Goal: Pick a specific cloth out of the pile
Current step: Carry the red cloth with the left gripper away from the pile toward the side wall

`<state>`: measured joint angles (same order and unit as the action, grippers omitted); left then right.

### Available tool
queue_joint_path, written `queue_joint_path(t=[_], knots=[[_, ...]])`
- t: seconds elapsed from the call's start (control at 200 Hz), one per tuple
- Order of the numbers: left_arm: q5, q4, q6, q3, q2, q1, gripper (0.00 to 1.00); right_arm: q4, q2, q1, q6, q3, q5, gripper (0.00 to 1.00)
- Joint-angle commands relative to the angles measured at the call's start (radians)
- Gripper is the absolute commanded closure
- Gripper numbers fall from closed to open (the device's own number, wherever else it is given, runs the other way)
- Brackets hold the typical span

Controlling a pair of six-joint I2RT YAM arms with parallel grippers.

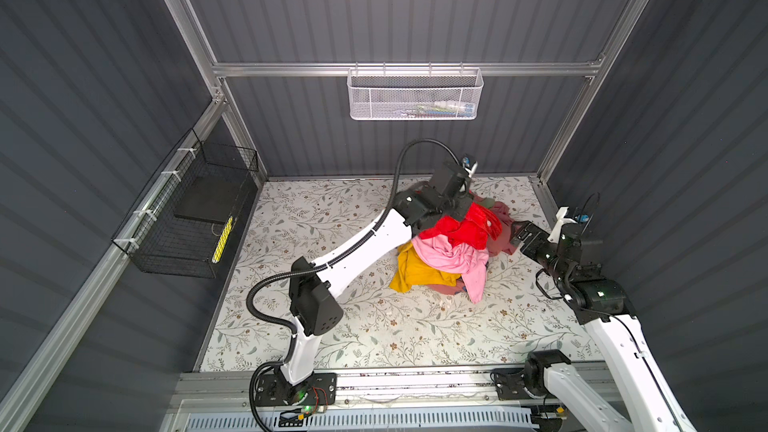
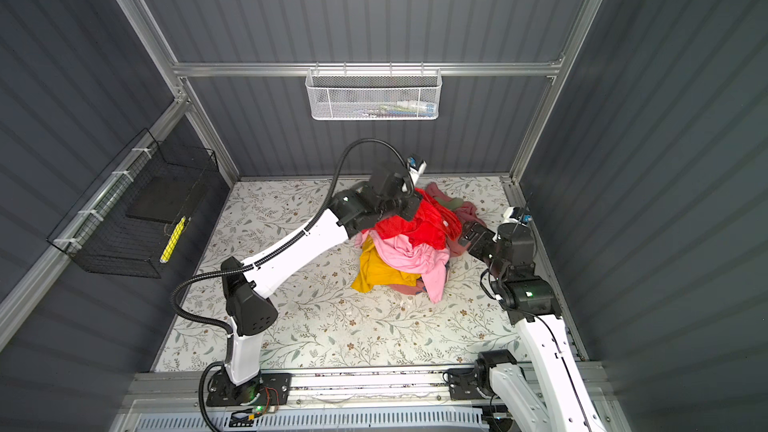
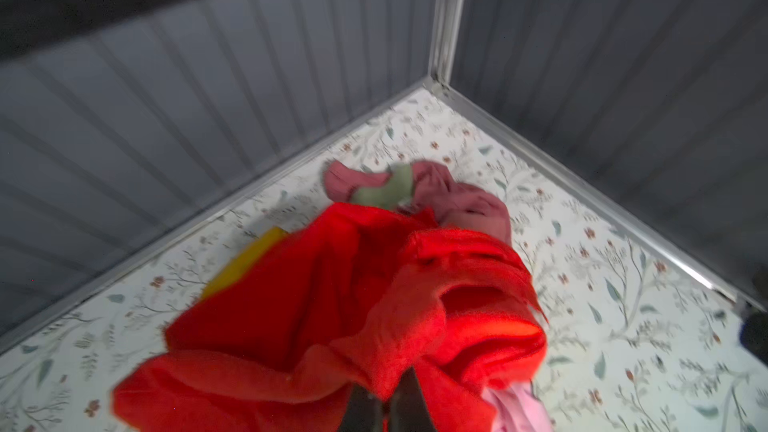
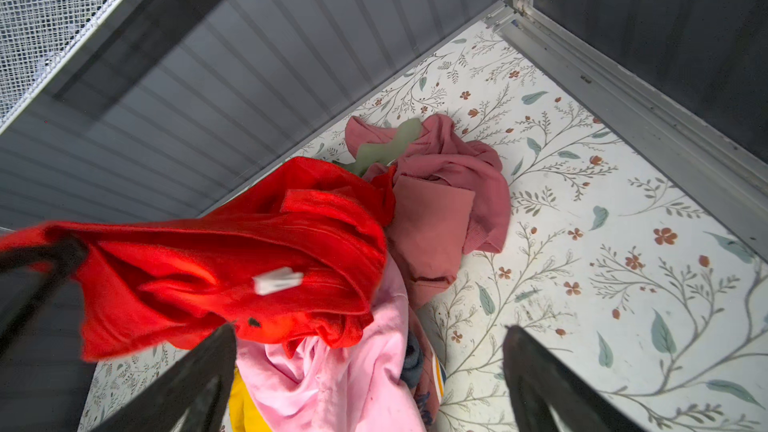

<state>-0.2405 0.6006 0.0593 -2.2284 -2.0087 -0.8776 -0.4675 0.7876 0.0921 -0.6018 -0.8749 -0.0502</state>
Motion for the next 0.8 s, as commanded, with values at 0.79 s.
queue_joint_path(t=[0.79], knots=[[-0.284,0.080,-0.314,-0.192,0.243,0.630,1.00,0.129,0.094,0.001,-0.007,0.019,0.156,0.04]])
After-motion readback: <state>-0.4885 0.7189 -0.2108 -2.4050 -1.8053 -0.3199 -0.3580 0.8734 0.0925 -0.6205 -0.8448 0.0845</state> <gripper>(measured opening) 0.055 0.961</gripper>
